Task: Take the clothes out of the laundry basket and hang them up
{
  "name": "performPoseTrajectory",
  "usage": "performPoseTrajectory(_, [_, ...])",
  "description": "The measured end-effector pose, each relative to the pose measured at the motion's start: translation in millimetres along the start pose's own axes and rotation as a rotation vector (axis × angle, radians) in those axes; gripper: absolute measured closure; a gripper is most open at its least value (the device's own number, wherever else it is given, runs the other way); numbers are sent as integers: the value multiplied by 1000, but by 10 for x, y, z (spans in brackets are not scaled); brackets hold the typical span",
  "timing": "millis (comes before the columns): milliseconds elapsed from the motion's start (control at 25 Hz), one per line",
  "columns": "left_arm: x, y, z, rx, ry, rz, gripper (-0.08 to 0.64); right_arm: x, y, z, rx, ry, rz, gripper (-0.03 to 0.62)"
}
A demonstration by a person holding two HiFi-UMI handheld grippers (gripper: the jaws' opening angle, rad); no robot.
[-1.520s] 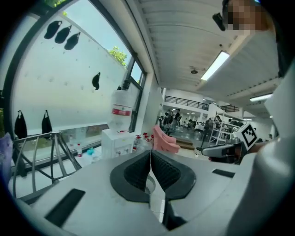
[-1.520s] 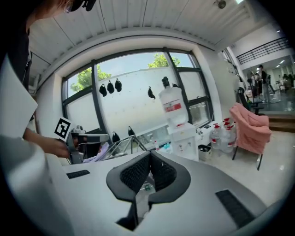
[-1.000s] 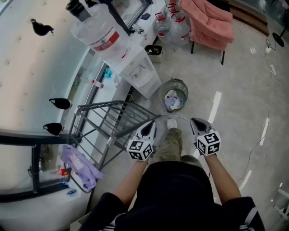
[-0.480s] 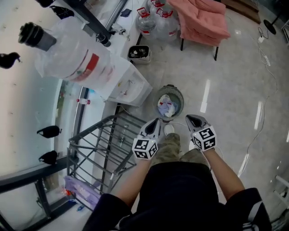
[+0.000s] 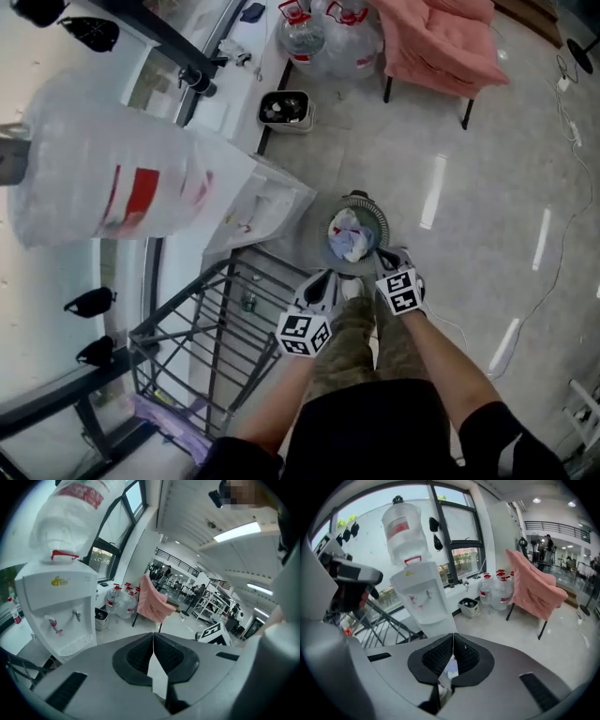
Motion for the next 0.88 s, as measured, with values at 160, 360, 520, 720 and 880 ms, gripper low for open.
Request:
performPoseTrajectory(160, [219,143,-540,-9,-55,20,552,-301,78,-772,66,-49,146,591])
performPoseTrajectory(360, [842,279,-1116,-15,-132,-7,552,-485,378,-1739,121,-82,134,591])
performPoseTrajectory(520, [1228,447,-1488,-6,-126,1,552,-506,803,-2387,191,-90,124,591])
performPoseTrajectory(720, [1519,917,-1806,50,-122,6,551,-386,1236,-3044,222,-113,102,590])
performPoseTrajectory(880, [1601,1182,-2078,64,-87,13,552,-398,1503,-3510,255,-104,88,553])
Point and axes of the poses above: the fingertips, and each gripper's own axes: z backward along the fingers, x to its left, y out of its underside, the point moved 9 cm from there along z, backward along the fingers, and after that the axes turned 10 degrees about x, right-handed, at the moved point
